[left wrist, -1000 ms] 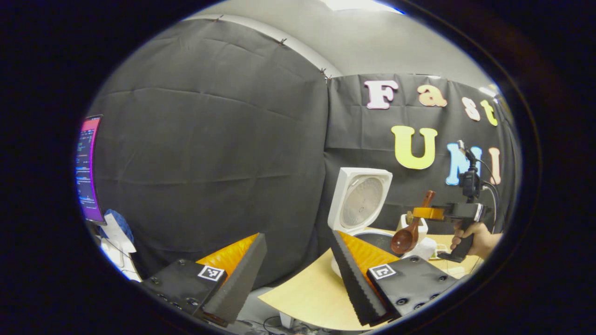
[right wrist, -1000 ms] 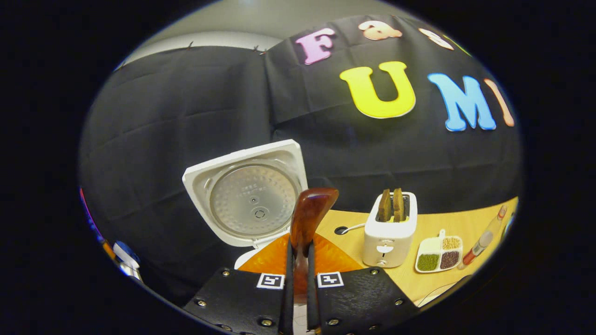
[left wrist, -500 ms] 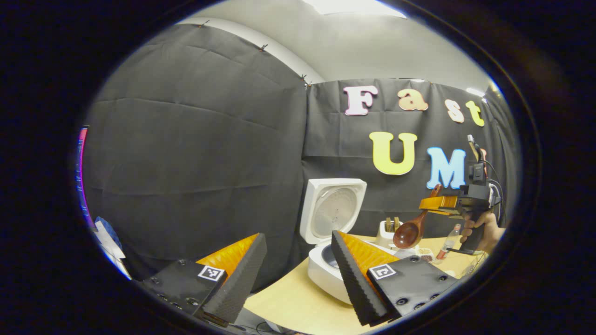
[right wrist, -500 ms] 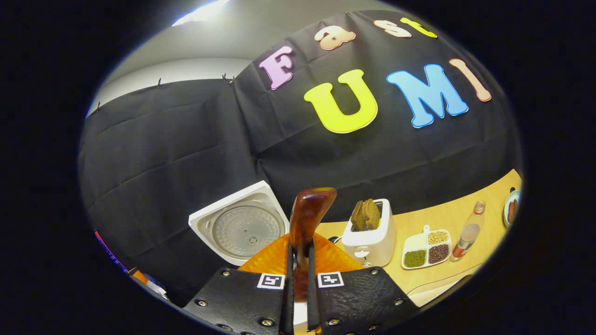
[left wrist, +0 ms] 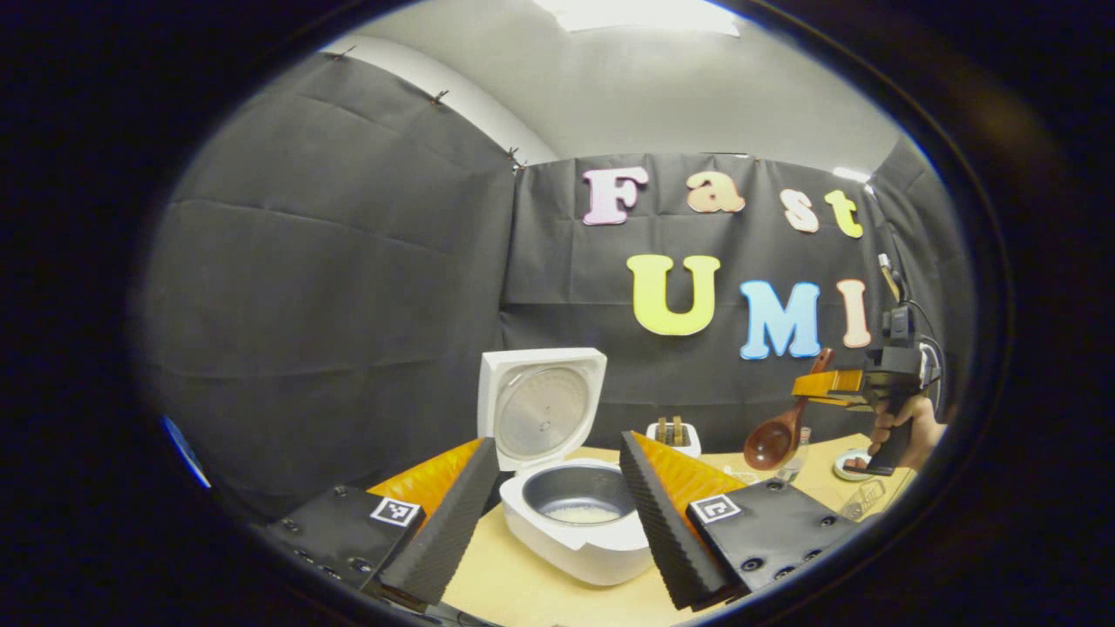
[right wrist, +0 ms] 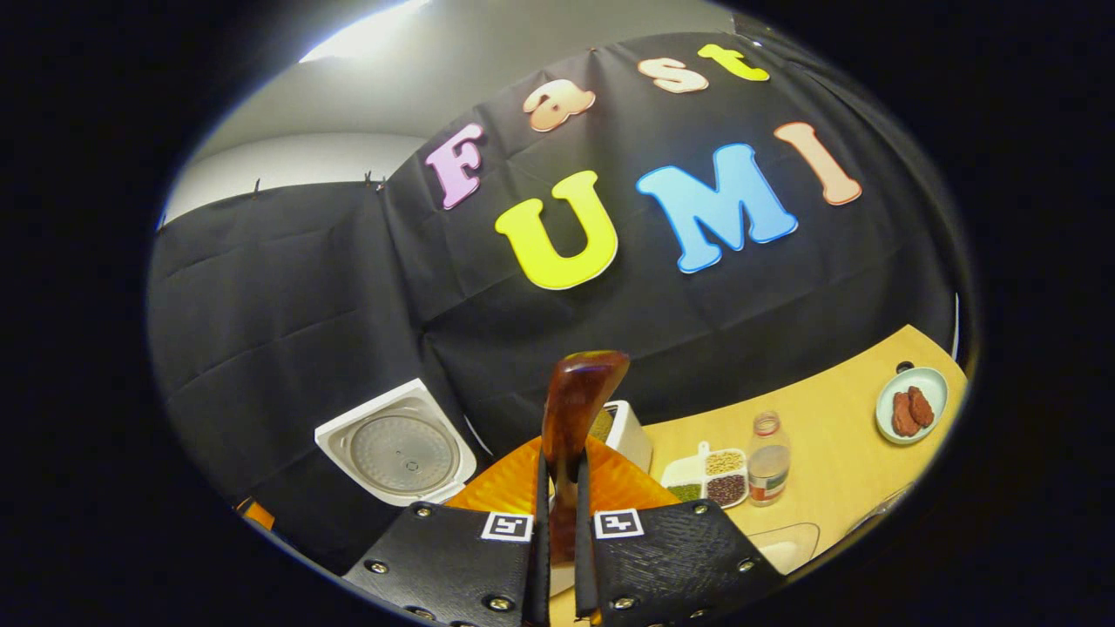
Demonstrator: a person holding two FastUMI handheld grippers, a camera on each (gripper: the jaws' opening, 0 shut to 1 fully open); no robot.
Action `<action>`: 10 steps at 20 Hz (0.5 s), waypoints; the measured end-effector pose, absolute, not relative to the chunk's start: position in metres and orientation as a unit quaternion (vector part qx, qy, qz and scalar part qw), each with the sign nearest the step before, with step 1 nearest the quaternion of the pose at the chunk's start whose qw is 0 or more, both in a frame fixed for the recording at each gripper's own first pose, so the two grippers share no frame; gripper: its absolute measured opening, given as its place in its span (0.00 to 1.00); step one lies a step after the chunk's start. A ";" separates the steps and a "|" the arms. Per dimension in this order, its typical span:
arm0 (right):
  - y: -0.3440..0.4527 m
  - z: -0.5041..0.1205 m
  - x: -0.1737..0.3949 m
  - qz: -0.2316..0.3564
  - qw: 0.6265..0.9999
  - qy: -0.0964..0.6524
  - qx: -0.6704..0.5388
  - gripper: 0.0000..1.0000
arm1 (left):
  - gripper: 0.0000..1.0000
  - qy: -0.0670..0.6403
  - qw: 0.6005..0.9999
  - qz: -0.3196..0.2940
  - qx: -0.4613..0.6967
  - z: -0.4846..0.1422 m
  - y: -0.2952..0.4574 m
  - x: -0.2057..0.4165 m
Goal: Close the left gripper, press the button to open the rice cooker; take a wooden spoon from the chopstick holder with the right hand, scoop a spoonful of rice and pour it into the rice cooker, then put the wooden spoon back into the chopstick holder.
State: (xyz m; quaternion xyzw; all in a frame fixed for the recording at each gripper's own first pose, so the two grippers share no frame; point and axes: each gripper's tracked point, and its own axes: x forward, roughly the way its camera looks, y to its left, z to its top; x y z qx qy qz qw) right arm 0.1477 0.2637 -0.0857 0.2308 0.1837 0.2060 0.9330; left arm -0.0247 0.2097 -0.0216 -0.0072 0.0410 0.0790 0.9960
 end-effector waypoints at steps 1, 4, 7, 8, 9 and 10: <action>0.245 -0.087 0.150 0.192 0.936 0.182 0.232 0.11 | 0.99 0.040 0.997 0.072 -0.008 -0.020 0.200 -0.022; 0.202 -0.090 0.150 0.163 0.942 0.178 0.232 0.11 | 0.99 0.038 0.998 0.055 -0.006 -0.017 0.177 -0.011; 0.174 -0.095 0.158 0.137 0.946 0.174 0.234 0.11 | 0.99 0.035 0.999 0.039 -0.003 -0.013 0.153 0.002; 0.161 -0.097 0.158 0.128 0.948 0.174 0.234 0.11 | 0.99 0.033 0.999 0.034 -0.002 -0.010 0.145 0.004; 0.147 -0.099 0.150 0.121 0.949 0.173 0.234 0.11 | 0.99 0.030 0.999 0.029 -0.001 -0.007 0.137 0.006; 0.135 -0.101 0.149 0.113 0.950 0.173 0.234 0.11 | 0.99 0.028 0.999 0.024 -0.001 -0.005 0.130 0.009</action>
